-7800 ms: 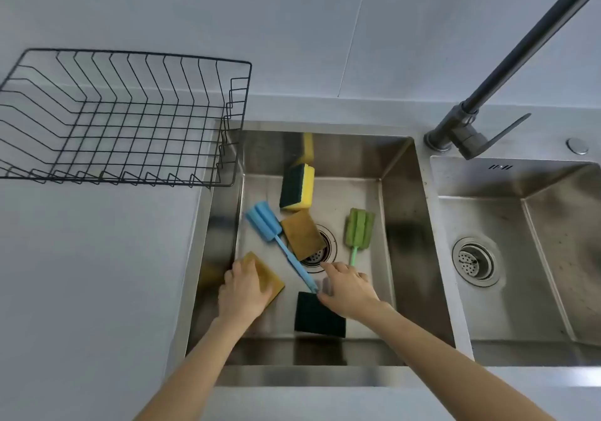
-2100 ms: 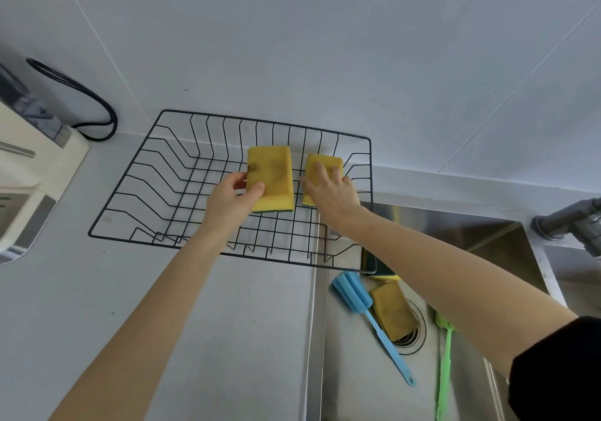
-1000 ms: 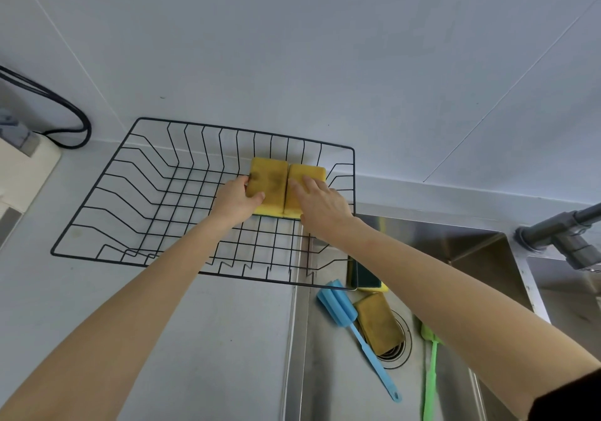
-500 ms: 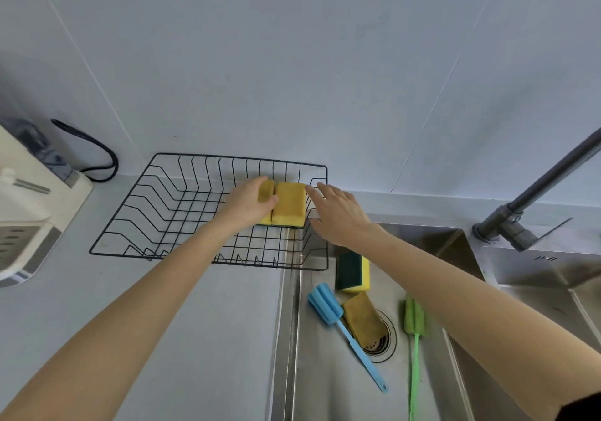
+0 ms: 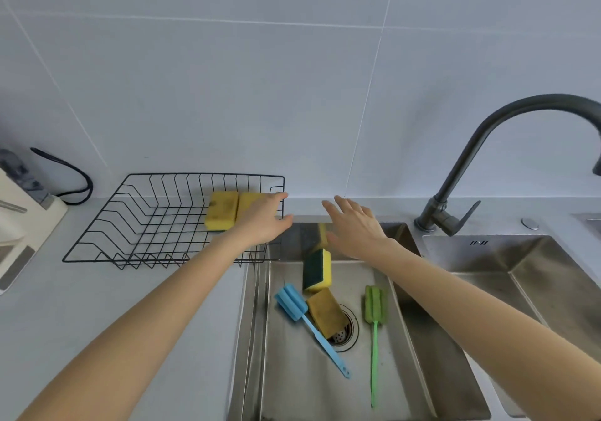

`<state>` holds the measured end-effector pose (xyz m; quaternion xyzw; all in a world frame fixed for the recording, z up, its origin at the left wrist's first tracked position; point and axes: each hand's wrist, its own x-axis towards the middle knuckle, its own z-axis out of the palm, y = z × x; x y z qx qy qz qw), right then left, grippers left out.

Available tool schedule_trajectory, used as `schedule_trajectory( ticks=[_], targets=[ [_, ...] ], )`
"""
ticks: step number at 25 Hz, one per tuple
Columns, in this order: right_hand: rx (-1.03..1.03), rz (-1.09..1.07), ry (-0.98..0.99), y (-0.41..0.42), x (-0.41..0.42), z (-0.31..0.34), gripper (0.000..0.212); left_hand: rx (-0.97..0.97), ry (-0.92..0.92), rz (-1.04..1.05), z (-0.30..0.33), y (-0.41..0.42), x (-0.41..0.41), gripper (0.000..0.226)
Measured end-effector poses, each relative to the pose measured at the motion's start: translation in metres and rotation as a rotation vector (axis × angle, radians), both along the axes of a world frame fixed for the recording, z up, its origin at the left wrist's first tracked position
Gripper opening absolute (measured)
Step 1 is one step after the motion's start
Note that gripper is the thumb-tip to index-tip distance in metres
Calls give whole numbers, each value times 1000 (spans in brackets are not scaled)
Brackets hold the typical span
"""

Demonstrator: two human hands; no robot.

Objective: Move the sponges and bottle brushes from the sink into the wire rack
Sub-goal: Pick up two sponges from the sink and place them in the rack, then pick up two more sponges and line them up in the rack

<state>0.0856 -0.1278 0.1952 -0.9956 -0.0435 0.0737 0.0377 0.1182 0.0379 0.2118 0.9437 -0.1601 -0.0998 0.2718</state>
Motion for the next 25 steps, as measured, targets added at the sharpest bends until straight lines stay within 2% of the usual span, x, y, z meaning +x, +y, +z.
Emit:
schedule_trajectory(
  ticks=[11,25],
  targets=[
    [18,-82,70,-48,-10,-26,60,100,86,-119,-40,-50,-9,56],
    [246,-234,386,-50,20,-144,50,159,403,-71,-165,-72,-4,58]
  ],
)
